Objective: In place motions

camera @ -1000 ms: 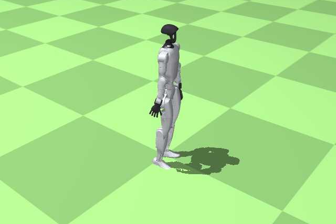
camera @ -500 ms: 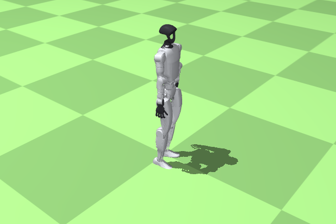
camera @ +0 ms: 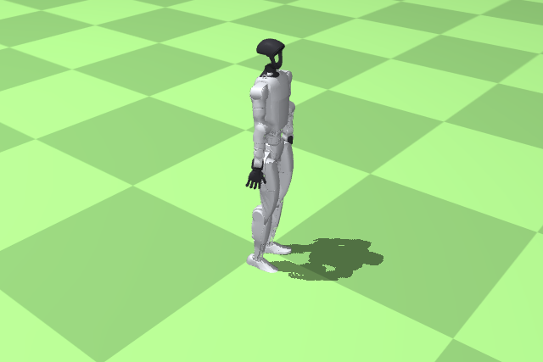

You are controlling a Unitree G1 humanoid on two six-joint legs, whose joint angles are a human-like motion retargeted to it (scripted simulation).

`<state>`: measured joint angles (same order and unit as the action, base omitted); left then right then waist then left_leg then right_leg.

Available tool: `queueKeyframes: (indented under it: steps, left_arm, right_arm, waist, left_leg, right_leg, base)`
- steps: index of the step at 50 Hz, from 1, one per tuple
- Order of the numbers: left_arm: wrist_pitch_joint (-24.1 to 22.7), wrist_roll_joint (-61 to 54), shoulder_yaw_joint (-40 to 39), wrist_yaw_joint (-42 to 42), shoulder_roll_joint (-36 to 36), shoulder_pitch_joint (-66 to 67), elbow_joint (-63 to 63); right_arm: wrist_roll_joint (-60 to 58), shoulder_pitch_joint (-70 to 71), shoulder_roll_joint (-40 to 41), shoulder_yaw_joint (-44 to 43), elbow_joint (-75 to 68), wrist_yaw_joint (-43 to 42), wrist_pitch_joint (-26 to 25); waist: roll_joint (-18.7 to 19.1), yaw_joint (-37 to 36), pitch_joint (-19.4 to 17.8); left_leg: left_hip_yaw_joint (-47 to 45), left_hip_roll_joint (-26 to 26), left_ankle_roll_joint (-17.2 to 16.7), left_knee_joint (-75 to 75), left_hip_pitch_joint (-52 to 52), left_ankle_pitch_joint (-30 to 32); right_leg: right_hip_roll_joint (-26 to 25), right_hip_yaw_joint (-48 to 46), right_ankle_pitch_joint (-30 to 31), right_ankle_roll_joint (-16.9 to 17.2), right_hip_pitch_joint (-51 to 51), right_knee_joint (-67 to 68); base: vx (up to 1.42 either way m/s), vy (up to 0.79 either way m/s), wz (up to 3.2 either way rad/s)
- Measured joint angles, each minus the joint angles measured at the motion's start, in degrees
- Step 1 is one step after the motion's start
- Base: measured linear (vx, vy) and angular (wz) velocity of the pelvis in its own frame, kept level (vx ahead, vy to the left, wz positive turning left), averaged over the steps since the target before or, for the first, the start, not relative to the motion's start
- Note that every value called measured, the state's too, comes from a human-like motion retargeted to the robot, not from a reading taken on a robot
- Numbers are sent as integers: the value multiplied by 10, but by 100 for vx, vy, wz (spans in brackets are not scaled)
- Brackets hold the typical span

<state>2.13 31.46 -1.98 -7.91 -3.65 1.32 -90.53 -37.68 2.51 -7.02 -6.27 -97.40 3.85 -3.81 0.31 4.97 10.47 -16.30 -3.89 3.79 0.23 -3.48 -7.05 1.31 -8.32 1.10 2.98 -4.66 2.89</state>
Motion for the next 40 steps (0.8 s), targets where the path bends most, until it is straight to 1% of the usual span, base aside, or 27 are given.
queueKeyframes:
  steps: [5, 9, 15, 22, 30, 40]
  left_arm:
    - [5, 6, 1, 40, -6, 17, -20]
    - [11, 9, -7, 58, -10, 31, -31]
    - [20, 14, -18, 50, -19, 45, -40]
    - [23, 12, -21, 39, -23, 40, -37]
    - [17, 6, -9, 35, -15, 19, -15]
    - [12, 6, 8, 20, -4, -3, 0]
  right_arm:
    - [21, -16, -6, -20, 0, 0, -16]
    - [44, -21, -9, -32, 0, 2, -22]
    - [62, -16, -9, -35, 0, 1, -22]
    - [43, -2, 0, -20, 0, -3, -14]
    - [38, 14, 10, -10, 5, 6, 1]
    - [34, 21, 12, -6, 10, 14, 2]
  waist:
    - [3, 14, 4]
    - [5, 8, 6]
    - [10, 17, 7]
    - [10, 18, 7]
    - [9, 18, 6]
    - [6, 18, 2]
  left_leg:
    - [10, -3, 0, -4, 6, -3]
    - [-2, -2, 1, -3, 3, -3]
    - [-2, -2, 3, -3, 1, -3]
    - [-3, -2, 3, -2, -2, -3]
    - [0, -3, 3, 2, -10, -2]
    - [9, -7, 2, 4, -17, 2]
  right_leg:
    - [2, -9, -2, 0, 1, 0]
    - [-1, 4, 0, 0, -1, 0]
    - [-3, 5, 2, -3, -6, 0]
    - [0, 7, 4, -2, -10, 2]
    - [4, 5, 6, -1, -16, 3]
    - [10, -2, 7, 0, -18, 2]
  base:
    - [0, 0, 5]
    - [1, 1, -14]
    - [0, 0, 0]
    - [0, 0, 0]
    - [0, 0, 0]
    - [0, 0, 0]
